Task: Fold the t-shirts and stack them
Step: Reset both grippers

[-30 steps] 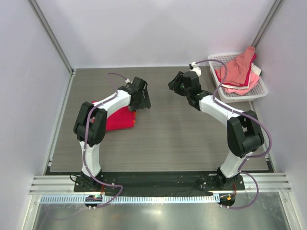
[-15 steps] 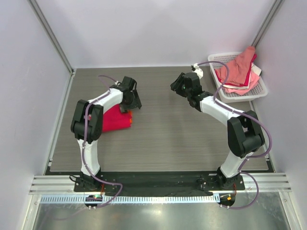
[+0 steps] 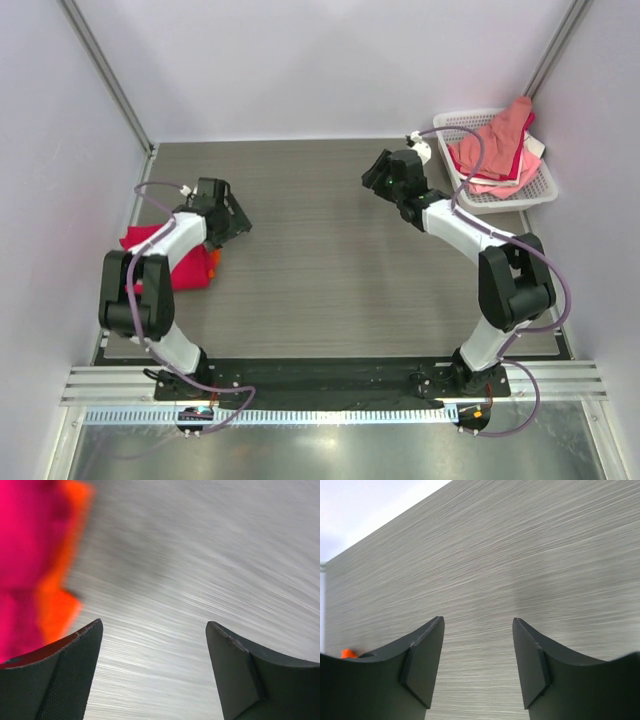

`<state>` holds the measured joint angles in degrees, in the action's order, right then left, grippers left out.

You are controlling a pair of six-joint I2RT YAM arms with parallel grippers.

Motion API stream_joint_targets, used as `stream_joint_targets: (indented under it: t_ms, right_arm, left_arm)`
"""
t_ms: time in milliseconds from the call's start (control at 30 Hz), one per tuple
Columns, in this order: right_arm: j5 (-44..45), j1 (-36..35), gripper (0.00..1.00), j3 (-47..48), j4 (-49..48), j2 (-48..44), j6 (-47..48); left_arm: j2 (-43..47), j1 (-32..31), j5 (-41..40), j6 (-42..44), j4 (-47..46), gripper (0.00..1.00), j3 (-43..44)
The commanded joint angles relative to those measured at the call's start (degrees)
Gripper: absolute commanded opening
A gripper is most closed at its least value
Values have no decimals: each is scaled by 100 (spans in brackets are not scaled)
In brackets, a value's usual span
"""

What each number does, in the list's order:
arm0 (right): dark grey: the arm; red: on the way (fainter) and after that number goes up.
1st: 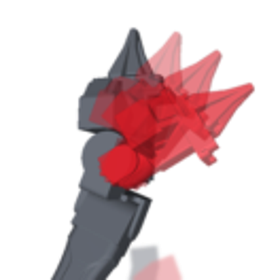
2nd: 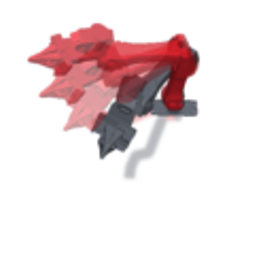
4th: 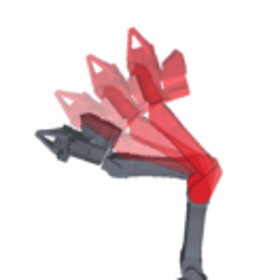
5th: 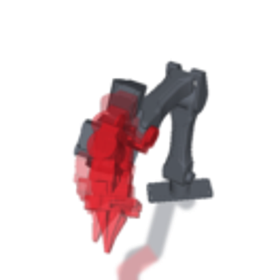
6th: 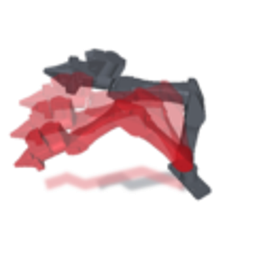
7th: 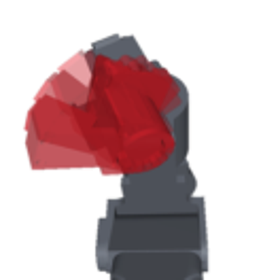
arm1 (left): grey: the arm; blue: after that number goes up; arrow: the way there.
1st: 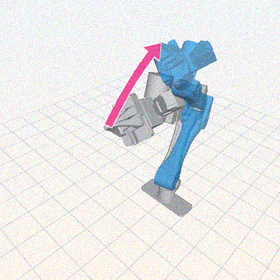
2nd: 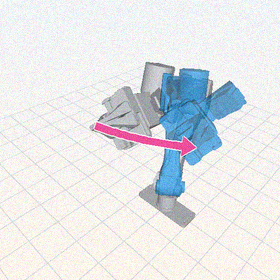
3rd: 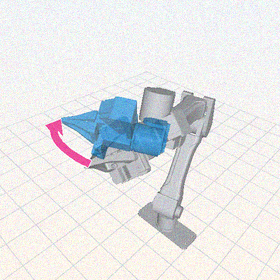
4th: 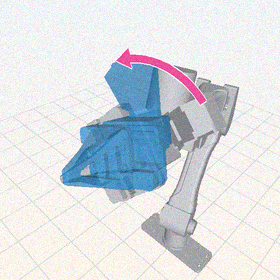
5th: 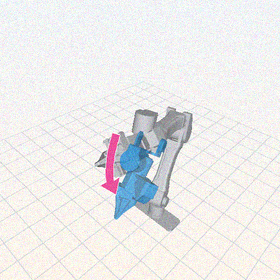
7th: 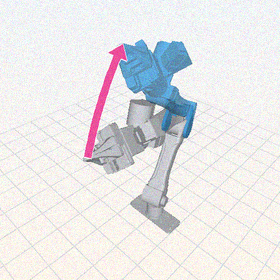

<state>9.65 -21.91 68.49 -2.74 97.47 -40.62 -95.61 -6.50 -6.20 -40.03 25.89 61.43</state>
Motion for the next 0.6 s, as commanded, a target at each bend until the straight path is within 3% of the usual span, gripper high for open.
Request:
stream_joint_targets:
  t_ms: [0,100,233,367,567]
  right_arm:
    - [668,204,64,-132,230,-728,675]
    - [1196,205,67,-624,82,-1342,1213]
    - [1347,205,68,-1161,-139,-1731,1662]
    - [1197,214,87,-1767,-777,-2152,1821]
    - [1443,214,90,-2488,-1052,-2548,1795]
  left_arm:
    - [894,-456,189,56,-1661,85,-455]
    - [1457,-860,-74,162,-2560,100,-939]
    - [1739,-1160,-268,364,-3501,100,-1431]
    - [1941,-1152,-93,496,-4002,100,-1643]
    - [2493,-1160,-346,899,-5520,100,-2731]
